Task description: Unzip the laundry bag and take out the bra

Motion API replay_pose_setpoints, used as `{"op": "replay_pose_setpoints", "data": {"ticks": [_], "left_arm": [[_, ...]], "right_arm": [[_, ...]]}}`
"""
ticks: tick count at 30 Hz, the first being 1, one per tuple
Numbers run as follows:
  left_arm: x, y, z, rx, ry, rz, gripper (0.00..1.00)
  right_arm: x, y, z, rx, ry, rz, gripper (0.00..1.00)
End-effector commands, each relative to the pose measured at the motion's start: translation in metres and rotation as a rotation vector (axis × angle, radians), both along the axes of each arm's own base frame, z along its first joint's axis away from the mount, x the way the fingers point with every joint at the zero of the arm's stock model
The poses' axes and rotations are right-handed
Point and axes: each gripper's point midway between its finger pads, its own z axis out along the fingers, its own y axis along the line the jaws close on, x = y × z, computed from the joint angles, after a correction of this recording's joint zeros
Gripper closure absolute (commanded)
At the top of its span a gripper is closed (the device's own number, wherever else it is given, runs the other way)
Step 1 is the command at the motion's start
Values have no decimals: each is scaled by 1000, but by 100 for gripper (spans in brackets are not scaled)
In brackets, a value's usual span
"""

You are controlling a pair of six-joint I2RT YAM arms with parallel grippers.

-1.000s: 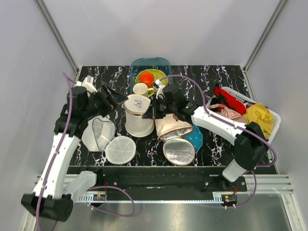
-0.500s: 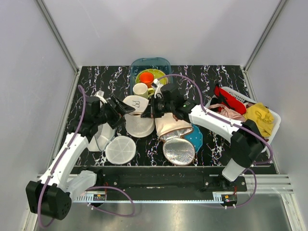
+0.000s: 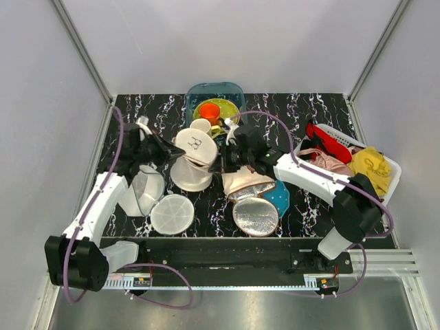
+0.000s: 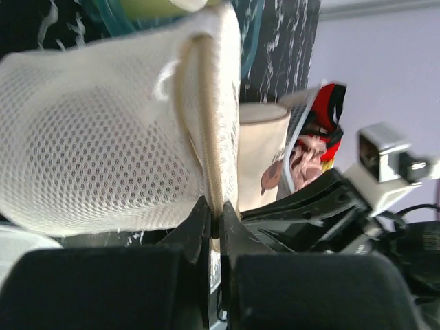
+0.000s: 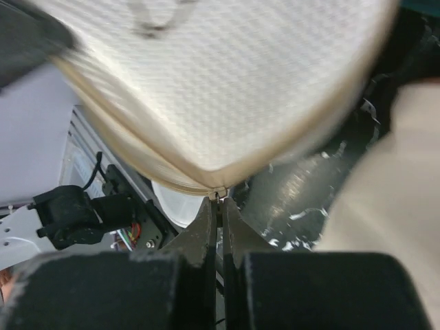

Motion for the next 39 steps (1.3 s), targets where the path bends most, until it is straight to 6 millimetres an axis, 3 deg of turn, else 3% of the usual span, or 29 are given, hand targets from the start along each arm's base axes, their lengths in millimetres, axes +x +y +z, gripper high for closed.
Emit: {"op": "replay_pose_setpoints", "data": {"ticks": [1, 5, 6, 9, 10, 12, 13, 15, 16, 17, 22, 25, 29, 34, 35, 37, 38, 39], "left_arm": [[13, 42, 60, 57, -216, 67, 100], [21, 39, 50, 28, -187, 25, 100], [27, 37, 34, 15, -137, 15, 100], [33, 31, 14, 1, -73, -19, 96], [32, 27, 19, -1, -83, -53, 70], [22, 22, 20, 27, -64, -93, 44], [23, 27, 34, 95, -117, -71, 20], [10, 26, 43, 151, -133, -70, 11], [2, 24, 56, 149, -174, -71, 1], [-6, 19, 63, 140, -194, -83, 1], [-32, 3, 61, 53, -172, -103, 1], [-33, -7, 35, 16, -121, -105, 1], [-27, -15, 12, 26, -66, -103, 1], [-13, -20, 8, 9, -66, -89, 6], [-10, -20, 9, 9, -71, -89, 11], [-3, -22, 6, 18, -62, -90, 60], [-2, -20, 4, 28, -43, -88, 91], [1, -15, -2, 60, -24, -72, 100]], "right_arm": [[1, -42, -4, -42, -32, -71, 100], [-7, -36, 2, -4, -11, -36, 100], [-7, -31, 7, 16, -15, -25, 100], [-13, -8, 17, 33, -30, 22, 100], [-16, -1, 16, 34, -25, 38, 100], [-14, 9, 25, 61, -20, 45, 100], [-14, 12, 28, 75, -20, 44, 100], [-10, 16, 32, 99, -23, 36, 100], [-9, 18, 35, 106, -27, 36, 100], [-6, 19, 36, 107, -30, 32, 100], [0, 25, 39, 119, -31, 28, 100], [1, 27, 43, 130, -34, 25, 100], [1, 26, 46, 130, -35, 21, 100], [0, 24, 44, 122, -32, 14, 100], [-1, 24, 42, 121, -29, 17, 100], [-1, 22, 42, 117, -31, 14, 100], [-1, 21, 42, 112, -35, 12, 100], [-2, 18, 40, 102, -39, 11, 100]]}}
